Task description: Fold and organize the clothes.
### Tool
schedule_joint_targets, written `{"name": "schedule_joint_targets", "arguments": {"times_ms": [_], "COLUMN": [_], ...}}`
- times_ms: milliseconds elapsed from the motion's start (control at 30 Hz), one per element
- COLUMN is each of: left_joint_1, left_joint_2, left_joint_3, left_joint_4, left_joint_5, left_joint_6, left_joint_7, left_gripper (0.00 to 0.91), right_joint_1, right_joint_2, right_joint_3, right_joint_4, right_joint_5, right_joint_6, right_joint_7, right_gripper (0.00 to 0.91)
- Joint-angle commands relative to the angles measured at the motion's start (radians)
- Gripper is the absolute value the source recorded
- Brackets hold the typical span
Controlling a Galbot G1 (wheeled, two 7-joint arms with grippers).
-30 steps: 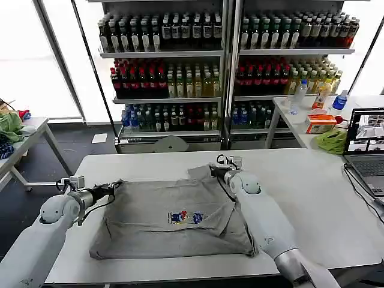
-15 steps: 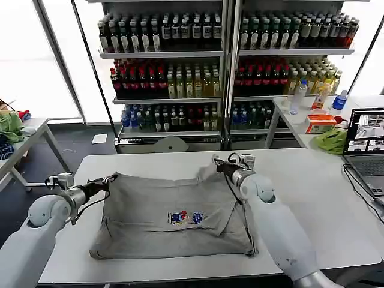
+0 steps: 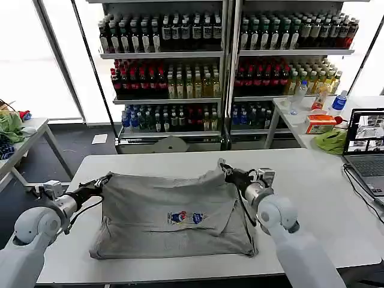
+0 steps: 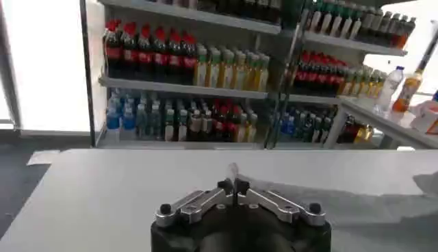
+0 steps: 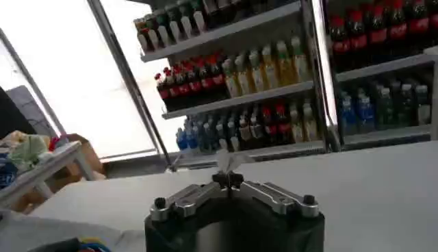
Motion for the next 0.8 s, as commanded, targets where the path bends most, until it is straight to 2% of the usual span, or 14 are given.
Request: {"name": "schedule_joint_targets", "arguments": {"times_ms": [33,233,433,467,567,633,700,800], "left_joint_1": [0.148,0.229,0.334,0.359,0.432,0.474,0.506,0.543], "left_joint_2": [-0.008,-0.036,-0.055,-0.062,-0.084,-0.096,-0.106,-0.124], "left_joint_3": [-0.059,-0.08,-0.146,-0.166,-0.217,-0.242,-0.259,-0.281], "left_joint_4": [-0.113,-0.192,-0.257,-0.273,-0.31,-0.329,-0.352,-0.383], "left_joint_5": [-0.004,-0.009,0.012,0.022,0.043,0.05,0.061,0.073], "left_joint_6": [-0.103,-0.125,-0.051,-0.016,0.03,0.067,0.076,0.096], "left_joint_7": [-0.012,-0.035,-0.068,-0.08,-0.089,-0.095,-0.095,-0.097], "left_gripper": [0.01,0.01,0.01,0.01,0.01,0.01,0.01,0.01], "right_joint_1": [-0.286,-0.412,-0.579,-0.609,-0.664,-0.68,-0.695,-0.703], "right_joint_2": [-0.045,-0.058,-0.067,-0.07,-0.071,-0.07,-0.065,-0.06], "right_joint_3": [0.117,0.189,0.261,0.266,0.256,0.243,0.216,0.2], "right_joint_4": [0.276,0.352,0.388,0.391,0.391,0.387,0.37,0.351], "right_joint_5": [0.039,0.064,0.007,-0.015,-0.086,-0.1,-0.152,-0.174], "right_joint_6": [0.002,-0.002,0.006,0.013,0.033,0.035,0.047,0.053], "right_joint_7": [0.019,0.025,-0.006,-0.021,-0.036,-0.039,-0.046,-0.043], "right_gripper": [0.0,0.0,0.0,0.0,0.0,0.0,0.0,0.0]}}
